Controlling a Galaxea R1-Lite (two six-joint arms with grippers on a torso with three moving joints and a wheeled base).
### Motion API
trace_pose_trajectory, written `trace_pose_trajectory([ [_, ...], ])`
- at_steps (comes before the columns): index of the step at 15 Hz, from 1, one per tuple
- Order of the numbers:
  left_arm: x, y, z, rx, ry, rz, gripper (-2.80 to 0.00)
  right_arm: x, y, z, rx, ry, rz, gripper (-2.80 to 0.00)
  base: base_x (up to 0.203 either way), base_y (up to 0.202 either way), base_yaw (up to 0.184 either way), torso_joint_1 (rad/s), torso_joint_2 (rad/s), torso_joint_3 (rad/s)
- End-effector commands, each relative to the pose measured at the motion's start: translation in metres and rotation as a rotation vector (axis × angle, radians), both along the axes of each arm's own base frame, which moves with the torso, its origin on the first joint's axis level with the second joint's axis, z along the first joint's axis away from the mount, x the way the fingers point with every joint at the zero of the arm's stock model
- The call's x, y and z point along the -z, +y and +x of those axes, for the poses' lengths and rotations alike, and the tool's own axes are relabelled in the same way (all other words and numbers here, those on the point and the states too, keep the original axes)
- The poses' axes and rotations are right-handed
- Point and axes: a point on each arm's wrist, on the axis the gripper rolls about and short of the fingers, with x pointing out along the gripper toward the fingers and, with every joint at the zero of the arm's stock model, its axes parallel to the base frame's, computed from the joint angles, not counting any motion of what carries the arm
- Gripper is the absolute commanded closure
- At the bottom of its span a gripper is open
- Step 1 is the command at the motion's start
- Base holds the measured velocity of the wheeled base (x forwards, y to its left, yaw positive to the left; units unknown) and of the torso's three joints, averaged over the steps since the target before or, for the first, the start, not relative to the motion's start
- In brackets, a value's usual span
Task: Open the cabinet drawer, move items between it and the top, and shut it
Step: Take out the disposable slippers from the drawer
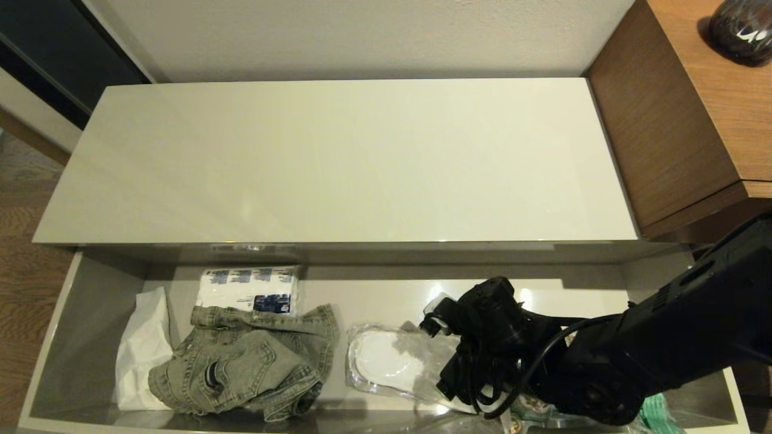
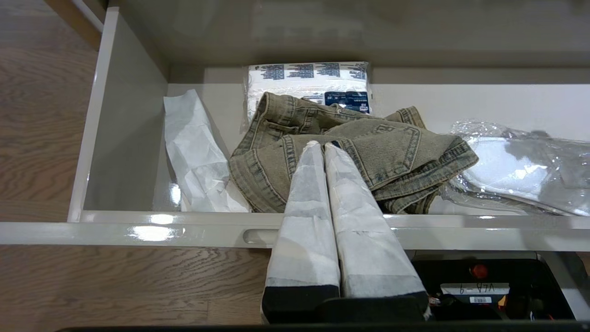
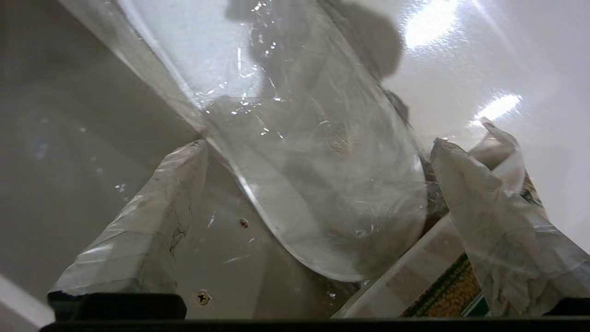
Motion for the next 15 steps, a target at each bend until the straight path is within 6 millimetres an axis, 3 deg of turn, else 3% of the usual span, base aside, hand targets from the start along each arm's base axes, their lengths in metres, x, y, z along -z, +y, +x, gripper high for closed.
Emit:
trace_pose_trajectory([
  [1, 0.000, 0.000, 0.000, -0.001, 0.000, -0.001, 0.00, 0.001, 0.005, 0.009, 0.002, -0.006, 0.007, -2.80, 0.000, 0.000, 0.000, 0.000, 0.00, 0.000],
  [4, 0.000, 0.000, 0.000, -0.001, 0.000, -0.001, 0.00, 0.025, 0.014, 0.019, 0.004, 0.022, -0.017, -2.80, 0.000, 0.000, 0.000, 0.000, 0.00, 0.000],
  [15, 0.000, 0.000, 0.000, -0.001, 0.000, -0.001, 0.00, 0.039, 0.015, 0.028, 0.001, 0.025, -0.005, -2.80, 0.000, 0.000, 0.000, 0.000, 0.00, 0.000],
])
